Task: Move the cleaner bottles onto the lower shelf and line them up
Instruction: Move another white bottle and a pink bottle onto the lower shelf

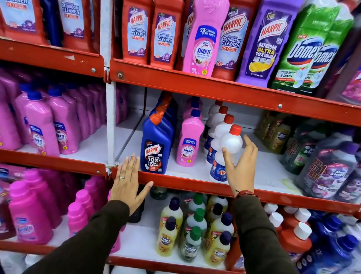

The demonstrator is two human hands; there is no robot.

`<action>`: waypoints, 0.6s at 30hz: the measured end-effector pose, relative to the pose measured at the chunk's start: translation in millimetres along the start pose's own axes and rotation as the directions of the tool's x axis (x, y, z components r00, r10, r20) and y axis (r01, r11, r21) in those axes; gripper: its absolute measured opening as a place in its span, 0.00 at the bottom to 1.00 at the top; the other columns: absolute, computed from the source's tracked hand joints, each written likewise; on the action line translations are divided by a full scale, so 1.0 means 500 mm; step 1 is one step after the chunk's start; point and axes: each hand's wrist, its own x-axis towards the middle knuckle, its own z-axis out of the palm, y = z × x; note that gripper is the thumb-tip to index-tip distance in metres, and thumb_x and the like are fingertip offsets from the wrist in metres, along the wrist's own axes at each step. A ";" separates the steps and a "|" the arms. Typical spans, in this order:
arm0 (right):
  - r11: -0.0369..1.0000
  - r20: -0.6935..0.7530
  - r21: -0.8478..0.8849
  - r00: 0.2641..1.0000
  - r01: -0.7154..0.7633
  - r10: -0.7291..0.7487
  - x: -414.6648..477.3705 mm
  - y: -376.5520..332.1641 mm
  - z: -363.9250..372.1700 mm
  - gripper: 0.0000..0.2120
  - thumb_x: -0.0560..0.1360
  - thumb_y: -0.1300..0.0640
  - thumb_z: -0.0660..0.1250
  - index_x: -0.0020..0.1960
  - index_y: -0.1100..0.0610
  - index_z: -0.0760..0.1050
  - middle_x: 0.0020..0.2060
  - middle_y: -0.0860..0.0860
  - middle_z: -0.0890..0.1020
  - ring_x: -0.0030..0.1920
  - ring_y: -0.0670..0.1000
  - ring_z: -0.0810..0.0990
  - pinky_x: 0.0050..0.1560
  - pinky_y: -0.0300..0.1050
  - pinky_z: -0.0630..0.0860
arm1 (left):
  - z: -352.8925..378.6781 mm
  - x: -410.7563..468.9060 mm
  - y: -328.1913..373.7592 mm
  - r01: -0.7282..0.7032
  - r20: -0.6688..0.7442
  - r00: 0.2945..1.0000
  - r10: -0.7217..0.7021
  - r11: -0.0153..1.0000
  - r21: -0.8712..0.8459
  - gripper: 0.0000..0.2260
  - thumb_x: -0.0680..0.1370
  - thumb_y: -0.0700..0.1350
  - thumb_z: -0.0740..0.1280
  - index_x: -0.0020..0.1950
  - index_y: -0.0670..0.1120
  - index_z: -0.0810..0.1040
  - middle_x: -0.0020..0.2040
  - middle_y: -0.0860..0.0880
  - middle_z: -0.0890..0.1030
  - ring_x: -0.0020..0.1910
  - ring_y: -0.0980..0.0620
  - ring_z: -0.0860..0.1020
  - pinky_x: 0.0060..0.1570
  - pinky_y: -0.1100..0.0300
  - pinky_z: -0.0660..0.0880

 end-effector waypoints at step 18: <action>0.850 -0.182 -0.269 0.843 0.453 -0.506 0.116 -0.326 -0.010 0.29 0.82 0.45 0.60 0.78 0.58 0.63 0.81 0.59 0.58 0.82 0.60 0.54 0.82 0.57 0.54 | -0.309 0.253 0.132 -0.185 -0.465 0.867 0.180 0.982 0.035 0.35 0.81 0.57 0.58 0.81 0.41 0.49 0.82 0.43 0.51 0.81 0.44 0.47 0.80 0.49 0.42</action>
